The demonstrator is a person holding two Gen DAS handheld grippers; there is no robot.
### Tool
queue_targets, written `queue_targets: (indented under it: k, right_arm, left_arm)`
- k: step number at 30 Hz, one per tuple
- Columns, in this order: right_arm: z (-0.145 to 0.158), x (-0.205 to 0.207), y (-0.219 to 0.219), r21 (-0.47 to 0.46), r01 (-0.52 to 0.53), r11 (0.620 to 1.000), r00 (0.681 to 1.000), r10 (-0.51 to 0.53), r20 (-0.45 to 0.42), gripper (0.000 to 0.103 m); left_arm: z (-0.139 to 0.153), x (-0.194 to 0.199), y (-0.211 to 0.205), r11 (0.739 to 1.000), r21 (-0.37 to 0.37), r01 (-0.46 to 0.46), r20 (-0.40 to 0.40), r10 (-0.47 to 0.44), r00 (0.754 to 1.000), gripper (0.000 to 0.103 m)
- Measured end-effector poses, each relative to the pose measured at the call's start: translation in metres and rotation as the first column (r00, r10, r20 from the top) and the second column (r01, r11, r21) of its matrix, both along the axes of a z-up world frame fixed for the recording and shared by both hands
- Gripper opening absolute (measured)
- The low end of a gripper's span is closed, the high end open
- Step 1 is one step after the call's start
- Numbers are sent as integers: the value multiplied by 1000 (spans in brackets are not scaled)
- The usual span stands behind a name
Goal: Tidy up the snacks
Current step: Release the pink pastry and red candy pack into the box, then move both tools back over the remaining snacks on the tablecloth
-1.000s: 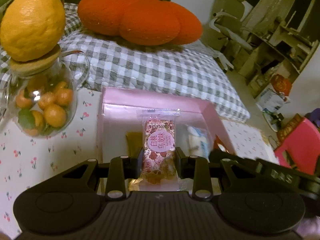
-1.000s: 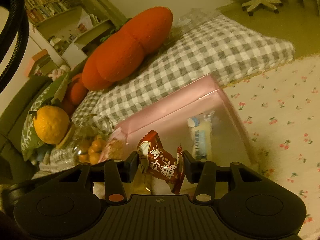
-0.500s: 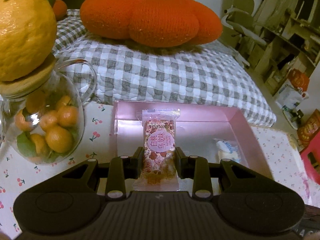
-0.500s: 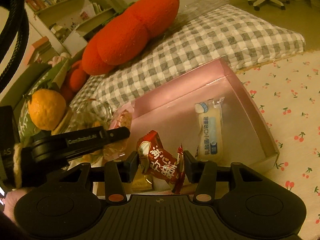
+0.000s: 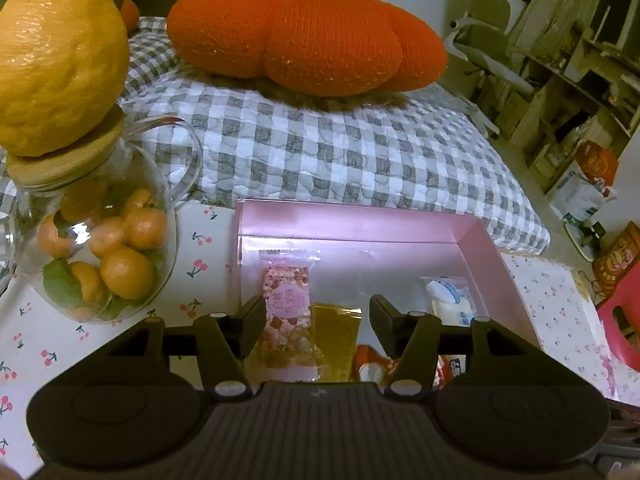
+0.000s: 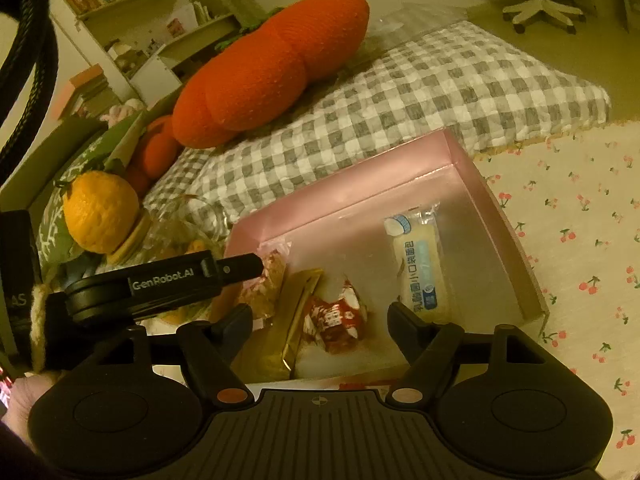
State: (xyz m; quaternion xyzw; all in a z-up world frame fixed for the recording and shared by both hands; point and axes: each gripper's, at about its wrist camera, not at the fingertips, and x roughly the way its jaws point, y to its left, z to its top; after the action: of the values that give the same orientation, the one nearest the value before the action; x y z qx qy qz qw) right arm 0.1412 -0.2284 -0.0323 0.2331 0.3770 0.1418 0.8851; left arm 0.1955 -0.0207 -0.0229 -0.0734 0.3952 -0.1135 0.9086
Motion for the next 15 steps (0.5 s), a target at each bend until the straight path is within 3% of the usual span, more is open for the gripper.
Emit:
queue_targets:
  k: [8, 15]
  right_arm:
    - [13, -12, -4, -9, -2, 1000, 1000, 2, 16, 78]
    - [26, -29, -9, -70, -4, 998, 1000, 6, 30, 80]
  left_arm:
    - [12, -19, 5, 1000, -12, 13, 5, -13, 1000, 64]
    - [21, -41, 7, 999, -11, 45, 4, -45, 999, 75]
